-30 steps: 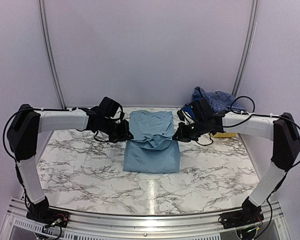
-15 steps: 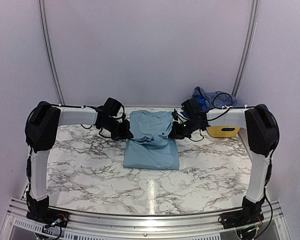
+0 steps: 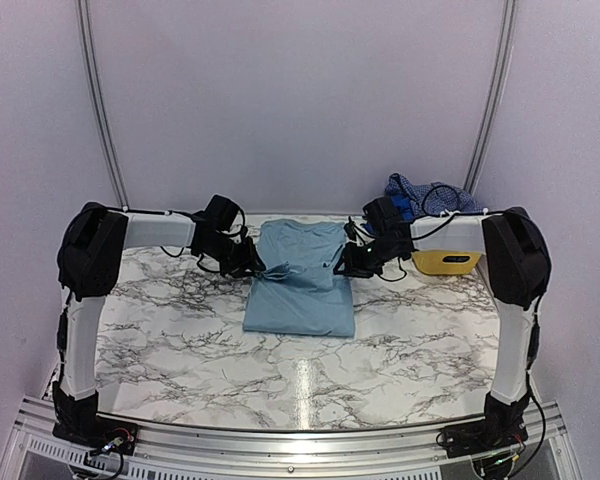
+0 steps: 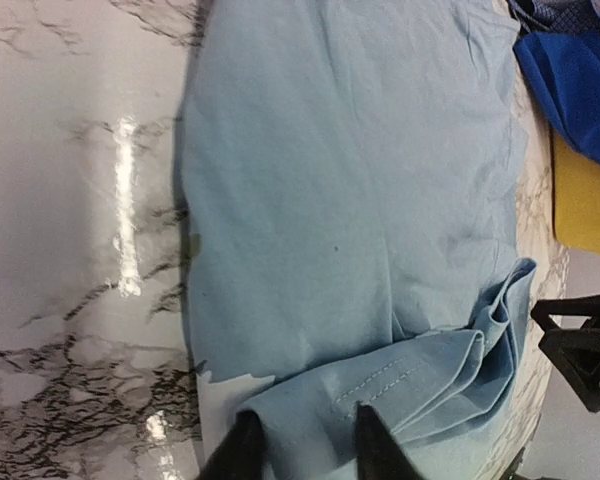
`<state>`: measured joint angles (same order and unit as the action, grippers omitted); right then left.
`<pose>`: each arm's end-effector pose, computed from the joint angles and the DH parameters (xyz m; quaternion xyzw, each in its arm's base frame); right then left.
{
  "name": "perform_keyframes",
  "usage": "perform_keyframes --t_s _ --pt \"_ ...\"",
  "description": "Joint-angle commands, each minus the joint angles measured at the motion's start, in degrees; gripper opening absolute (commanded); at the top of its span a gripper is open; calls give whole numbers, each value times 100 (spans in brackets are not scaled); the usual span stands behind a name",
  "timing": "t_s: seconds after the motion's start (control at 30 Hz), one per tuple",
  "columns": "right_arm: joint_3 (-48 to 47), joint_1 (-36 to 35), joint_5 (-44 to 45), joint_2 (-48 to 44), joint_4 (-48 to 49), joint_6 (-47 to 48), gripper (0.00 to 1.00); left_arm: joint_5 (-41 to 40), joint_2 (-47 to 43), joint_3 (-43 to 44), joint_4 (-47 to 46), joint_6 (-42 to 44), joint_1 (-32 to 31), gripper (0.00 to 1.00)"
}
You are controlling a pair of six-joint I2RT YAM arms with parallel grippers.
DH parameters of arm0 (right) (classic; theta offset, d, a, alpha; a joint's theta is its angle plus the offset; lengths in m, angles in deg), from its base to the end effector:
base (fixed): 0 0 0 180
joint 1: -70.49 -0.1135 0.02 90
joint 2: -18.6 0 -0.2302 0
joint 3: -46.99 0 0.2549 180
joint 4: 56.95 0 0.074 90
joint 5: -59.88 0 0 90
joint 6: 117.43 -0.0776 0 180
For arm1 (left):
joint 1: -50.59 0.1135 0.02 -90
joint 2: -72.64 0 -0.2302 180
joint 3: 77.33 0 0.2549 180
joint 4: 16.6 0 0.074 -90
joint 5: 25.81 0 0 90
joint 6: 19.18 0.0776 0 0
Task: Fold and stack the mixed laundry pile
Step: Fold the rectangle-folded T-shirt at the center of the board.
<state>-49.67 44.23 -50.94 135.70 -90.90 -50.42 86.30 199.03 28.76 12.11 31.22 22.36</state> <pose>0.3905 0.2234 0.1103 -0.0819 0.9345 0.2817 0.2017 0.4191 -0.2581 0.1003 -0.0243 0.9214 -0.3408 0.1849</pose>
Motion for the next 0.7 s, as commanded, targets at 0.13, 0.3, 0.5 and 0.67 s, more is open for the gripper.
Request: perform_keyframes --t_s 0.13,0.3,0.5,0.67 --pt "209 -31 -100 -1032 -77 98 45 -512 -1126 -389 22 336 322 65" --pt "257 -673 -433 -901 154 66 36 -438 -1636 -947 -108 479 344 74" --pt "-298 -1061 -694 -11 271 -26 24 -405 -2154 -1659 -451 521 343 89" --pt "-939 -917 -580 730 174 100 21 -319 -2445 -2134 -639 514 299 99"
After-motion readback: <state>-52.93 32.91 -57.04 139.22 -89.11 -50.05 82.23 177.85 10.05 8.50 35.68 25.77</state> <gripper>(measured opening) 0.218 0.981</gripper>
